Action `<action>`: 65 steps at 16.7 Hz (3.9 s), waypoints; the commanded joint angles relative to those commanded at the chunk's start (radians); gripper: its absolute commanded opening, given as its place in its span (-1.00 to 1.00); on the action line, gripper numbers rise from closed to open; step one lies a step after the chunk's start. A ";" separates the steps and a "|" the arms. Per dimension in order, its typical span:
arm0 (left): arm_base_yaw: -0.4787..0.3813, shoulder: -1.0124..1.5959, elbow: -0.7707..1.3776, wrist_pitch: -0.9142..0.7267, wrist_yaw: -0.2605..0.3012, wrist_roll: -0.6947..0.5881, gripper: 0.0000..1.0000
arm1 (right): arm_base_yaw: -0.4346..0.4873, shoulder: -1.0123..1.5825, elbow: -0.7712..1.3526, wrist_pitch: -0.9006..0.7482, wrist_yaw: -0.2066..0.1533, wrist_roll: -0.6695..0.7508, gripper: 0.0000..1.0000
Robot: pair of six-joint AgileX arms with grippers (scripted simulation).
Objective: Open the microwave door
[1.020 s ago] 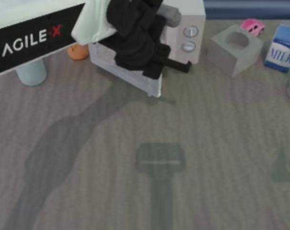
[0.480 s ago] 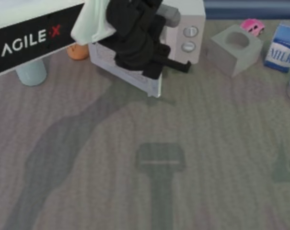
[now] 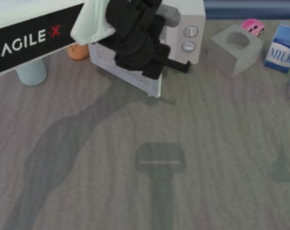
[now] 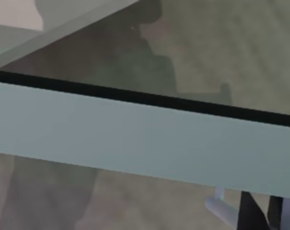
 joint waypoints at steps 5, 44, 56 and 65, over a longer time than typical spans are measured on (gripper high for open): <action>0.000 0.000 0.000 0.000 0.000 0.000 -1.00 | 0.000 0.000 0.000 0.000 0.000 0.000 1.00; 0.053 -0.103 -0.142 0.038 0.113 0.185 -1.00 | 0.000 0.000 0.000 0.000 0.000 0.000 1.00; 0.086 -0.144 -0.194 0.043 0.162 0.279 -1.00 | 0.000 0.000 0.000 0.000 0.000 0.000 1.00; 0.086 -0.144 -0.194 0.043 0.162 0.279 -1.00 | 0.000 0.000 0.000 0.000 0.000 0.000 1.00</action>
